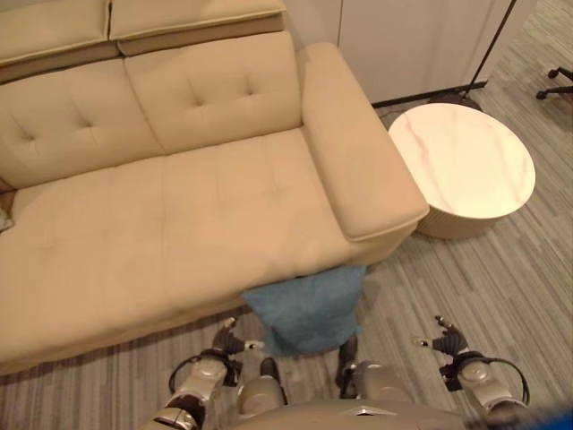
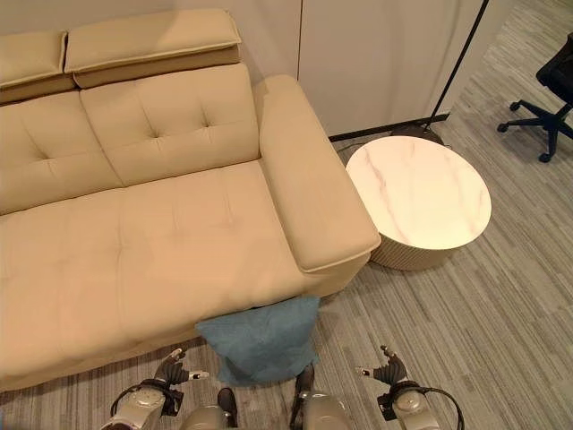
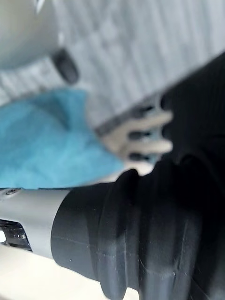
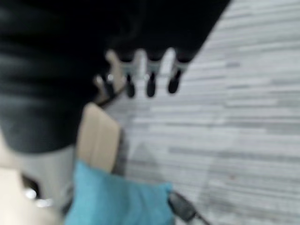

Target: Pick up all the scattered cushions and arrange them neatly on the sofa.

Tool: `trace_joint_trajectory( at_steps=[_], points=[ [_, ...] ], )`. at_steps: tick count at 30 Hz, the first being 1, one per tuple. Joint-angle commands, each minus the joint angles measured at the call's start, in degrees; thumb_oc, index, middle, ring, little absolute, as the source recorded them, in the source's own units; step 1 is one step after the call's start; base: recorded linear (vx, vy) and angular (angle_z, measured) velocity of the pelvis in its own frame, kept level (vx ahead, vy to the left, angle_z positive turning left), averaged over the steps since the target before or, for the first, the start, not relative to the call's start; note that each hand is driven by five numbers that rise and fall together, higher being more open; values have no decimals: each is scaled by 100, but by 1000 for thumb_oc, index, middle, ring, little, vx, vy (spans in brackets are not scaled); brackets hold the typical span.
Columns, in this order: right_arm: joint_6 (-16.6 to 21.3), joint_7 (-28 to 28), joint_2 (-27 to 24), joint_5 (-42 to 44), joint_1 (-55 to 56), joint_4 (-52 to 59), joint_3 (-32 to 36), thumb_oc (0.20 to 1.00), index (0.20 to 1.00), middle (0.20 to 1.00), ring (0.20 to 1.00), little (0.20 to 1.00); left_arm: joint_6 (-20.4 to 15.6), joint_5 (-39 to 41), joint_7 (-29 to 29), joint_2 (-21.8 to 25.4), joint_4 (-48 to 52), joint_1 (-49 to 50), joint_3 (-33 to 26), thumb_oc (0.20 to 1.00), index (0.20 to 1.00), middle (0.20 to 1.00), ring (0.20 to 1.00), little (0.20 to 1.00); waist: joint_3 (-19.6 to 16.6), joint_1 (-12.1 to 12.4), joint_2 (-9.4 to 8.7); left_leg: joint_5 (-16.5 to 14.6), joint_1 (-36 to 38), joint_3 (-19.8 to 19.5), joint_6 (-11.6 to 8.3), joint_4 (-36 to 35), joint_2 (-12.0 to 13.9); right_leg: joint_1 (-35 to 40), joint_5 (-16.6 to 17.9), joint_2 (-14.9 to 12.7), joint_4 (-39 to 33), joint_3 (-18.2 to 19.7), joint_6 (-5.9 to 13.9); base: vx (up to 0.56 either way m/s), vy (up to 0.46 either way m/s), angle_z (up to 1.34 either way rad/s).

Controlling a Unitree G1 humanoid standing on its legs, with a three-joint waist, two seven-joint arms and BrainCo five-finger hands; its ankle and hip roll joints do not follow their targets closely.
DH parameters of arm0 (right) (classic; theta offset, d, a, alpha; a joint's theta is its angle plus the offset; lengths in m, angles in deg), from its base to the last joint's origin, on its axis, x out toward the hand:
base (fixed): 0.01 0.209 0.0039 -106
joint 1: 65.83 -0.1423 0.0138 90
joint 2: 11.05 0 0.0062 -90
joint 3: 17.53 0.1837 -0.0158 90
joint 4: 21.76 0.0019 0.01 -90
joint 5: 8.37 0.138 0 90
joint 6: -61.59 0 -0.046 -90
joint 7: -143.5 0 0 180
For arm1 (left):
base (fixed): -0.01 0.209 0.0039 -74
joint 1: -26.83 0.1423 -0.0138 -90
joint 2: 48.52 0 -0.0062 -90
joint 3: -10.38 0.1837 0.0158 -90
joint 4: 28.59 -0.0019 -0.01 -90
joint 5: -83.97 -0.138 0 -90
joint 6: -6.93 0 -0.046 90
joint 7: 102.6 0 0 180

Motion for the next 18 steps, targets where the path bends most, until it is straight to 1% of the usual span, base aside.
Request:
trace_joint_trajectory(
  at_steps=[1, 2, 3, 4, 5, 9, 10, 12, 13, 14, 15, 17, 18],
  points=[
    [117, 114, -39, 59, 30, -60, 26, 1000, 1000, 1000, 1000, 1000, -130, 154, 9, -21, 45, 140, -51, 1000, 1000, 1000, 1000, 1000, -247, -193, -197, -732, -45, 140, 44, 72, -114, 473, -101, -170, -137, 244, 558, 26, 138, 4],
    [108, 100, -32, 48, 35, -76, 37, 1000, 1000, 1000, 1000, 1000, -126, 146, 20, -36, 33, 159, -54, 1000, 1000, 1000, 1000, 1000, -285, -211, -138, -751, 90, 131, 60, -151, -157, 475, -90, -156, -143, 253, 602, 30, 149, 8],
    [110, 113, -21, 48, 17, -95, 48, 1000, 1000, 1000, 1000, 1000, -124, 154, 27, -38, 21, 166, -61, 1000, 1000, 1000, 1000, 1000, -321, -233, -116, -724, 139, 123, 77, -340, -207, 407, -28, -171, -133, 280, 641, 30, 111, 2],
    [111, 113, -22, 48, 17, -95, 47, 1000, 1000, 1000, 1000, 1000, -124, 154, 27, -39, 20, 167, -61, 1000, 1000, 1000, 1000, 1000, -322, -229, -118, -715, 151, 130, 79, -360, -213, 406, -28, -174, -132, 286, 643, -15, 166, 3],
    [82, 124, 7, 32, -31, -83, 38, 1000, 1000, 1000, 1000, 1000, -135, 138, -5, 14, 5, 146, -64, 1000, 1000, 1000, 1000, 1000, -305, -231, -142, -690, 219, 134, 122, -555, -299, 236, 120, -252, -45, 397, 749, -26, 152, -7],
    [62, 142, 101, 33, -154, -76, -17, 1000, 1000, 1000, 1000, 1000, -138, 156, -28, 123, 29, 122, -136, 1000, 1000, 1000, 1000, 1000, -259, -161, -203, -648, 296, 167, 240, -848, -411, 5, 299, -344, 17, 568, 888, -55, 142, -48],
    [67, 138, 134, 59, -201, -58, -25, 1000, 1000, 1000, 1000, 1000, -139, 174, -30, 154, 43, 100, -145, 1000, 1000, 1000, 1000, 1000, -212, -152, -212, -628, 297, 200, 261, -881, -409, -126, 339, -374, 148, 617, 935, -51, 55, -63],
    [68, 142, 154, 82, -230, -56, -23, 1000, 1000, 1000, 1000, 1000, -143, 185, -39, 180, 61, 90, -155, 1000, 1000, 1000, 1000, 1000, -184, -126, -217, -603, 269, 211, 292, -890, -397, -196, 303, -376, 262, 702, 971, -65, 35, -39],
    [84, 117, 175, 119, -277, -41, -24, 1000, 1000, 1000, 1000, 1000, -156, 198, -38, 264, 85, 18, -184, 1000, 1000, 1000, 1000, 1000, -140, -116, -179, -552, 216, 201, 317, -922, -372, -278, 213, -362, 519, 828, 984, -80, 36, -20],
    [96, 119, 168, 124, -270, -51, -27, 1000, 1000, 1000, 1000, 1000, -181, 212, -46, 293, 95, -2, -207, 1000, 1000, 1000, 1000, 1000, -126, -84, -176, -561, 225, 222, 321, -913, -376, -155, 163, -383, 467, 805, 979, -48, 12, -2],
    [90, 100, 174, 115, -265, -26, -34, 1000, 1000, 1000, 1000, 1000, -190, 226, -55, 305, 124, 20, -212, 1000, 1000, 1000, 1000, 1000, -147, -44, -184, -538, 209, 262, 311, -948, -392, -101, 189, -428, 381, 716, 945, 0, 0, 0],
    [90, 107, 153, 100, -241, -7, -8, 1000, 1000, 1000, 1000, 1000, -191, 209, -47, 318, 131, 17, -196, 1000, 1000, 1000, 1000, 1000, -175, -33, -197, -531, 206, 252, 293, -966, -419, -7, 185, -445, 230, 678, 935, 30, -38, -7],
    [88, 107, 133, 92, -219, -20, -13, 1000, 1000, 1000, 1000, 1000, -210, 205, -38, 302, 124, 44, -208, 1000, 1000, 1000, 1000, 1000, -228, -3, -212, -513, 188, 274, 263, -923, -425, 122, 182, -439, -25, 600, 926, 27, -37, 0]
  ],
)
